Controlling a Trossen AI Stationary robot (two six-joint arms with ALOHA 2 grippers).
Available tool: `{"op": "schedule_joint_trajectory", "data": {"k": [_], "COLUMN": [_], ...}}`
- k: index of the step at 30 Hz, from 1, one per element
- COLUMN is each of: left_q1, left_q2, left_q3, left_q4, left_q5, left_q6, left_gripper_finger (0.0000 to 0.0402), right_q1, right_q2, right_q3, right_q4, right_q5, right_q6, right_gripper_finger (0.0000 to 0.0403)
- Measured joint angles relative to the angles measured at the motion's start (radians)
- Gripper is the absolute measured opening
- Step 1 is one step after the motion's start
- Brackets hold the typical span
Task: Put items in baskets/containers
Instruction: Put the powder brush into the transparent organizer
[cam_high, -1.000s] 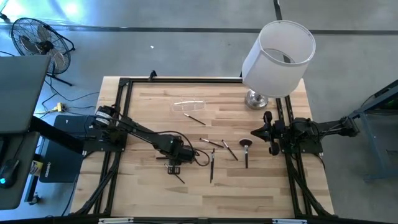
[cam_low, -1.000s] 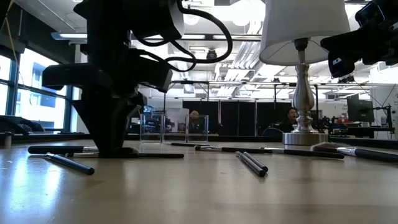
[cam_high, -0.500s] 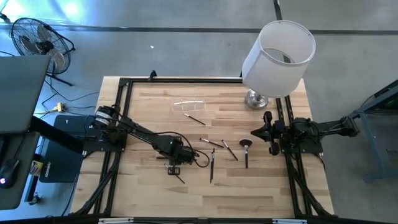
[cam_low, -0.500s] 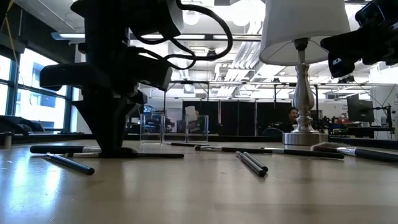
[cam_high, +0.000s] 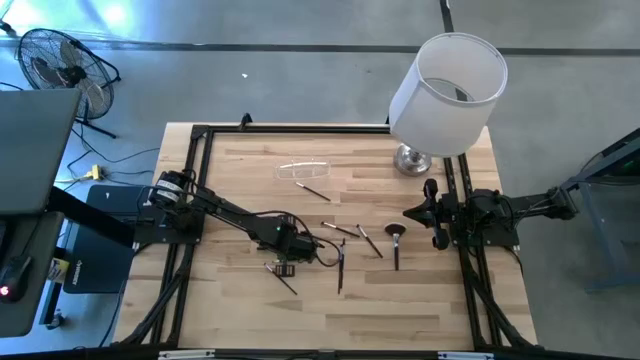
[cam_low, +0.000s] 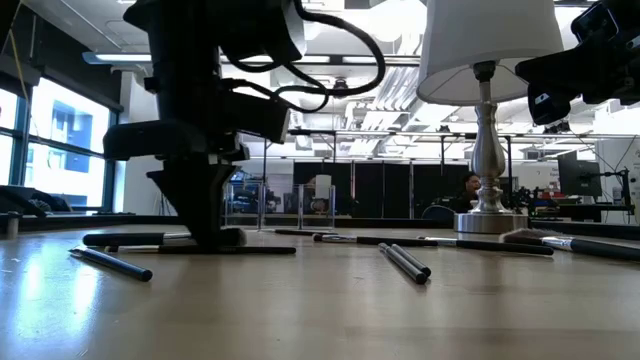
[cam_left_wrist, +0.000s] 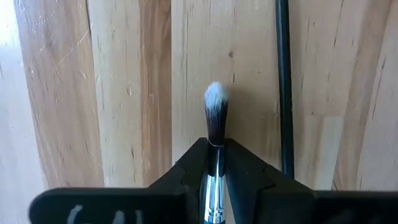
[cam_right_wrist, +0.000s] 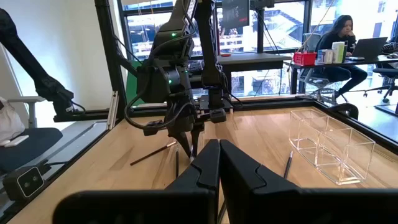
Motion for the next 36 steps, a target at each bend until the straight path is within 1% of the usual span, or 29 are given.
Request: {"op": "schedule_joint_trajectory", "data": {"k": [10,14,17,19,21,24,27,30,36], "left_q1": [0.0,0.0,0.0,0.009,0.029,0.067,0.101,0.13,0.191], "left_q2": [-0.002,-0.003,-0.004,-0.004,-0.006,-0.006,-0.006,-0.006,-0.006], "left_q3": [0.119,0.208,0.287,0.339,0.372,0.384,0.385,0.384,0.384], "left_q4": [0.001,-0.031,-0.037,-0.016,0.045,0.169,0.245,0.248,0.247], "left_q5": [-0.075,-0.135,-0.207,-0.254,-0.272,-0.267,-0.225,-0.196,-0.195], "left_q6": [0.0,0.0,-0.001,-0.001,0.0,-0.006,-0.007,0.001,0.044], "left_gripper_finger": [0.0041,0.0041,0.0041,0.0041,0.0041,0.0032,0.0015,0.0014,0.0014], "right_q1": [0.0,0.0,0.0,0.0,0.0,0.0,0.0,0.0,0.0], "right_q2": [0.0,0.0,0.0,0.0,0.0,0.0,0.0,0.0,0.0], "right_q3": [0.0,0.0,0.0,0.0,0.0,0.0,0.0,0.0,0.0], "right_q4": [0.0,0.0,0.0,0.0,0.0,0.0,0.0,0.0,0.0], "right_q5": [0.0,0.0,0.0,0.0,0.0,0.0,0.0,0.0,0.0], "right_q6": [0.0,0.0,0.0,0.0,0.0,0.0,0.0,0.0,0.0], "right_gripper_finger": [0.0005,0.0005,0.0005,0.0005,0.0005,0.0005,0.0005,0.0005,0.0005]}}
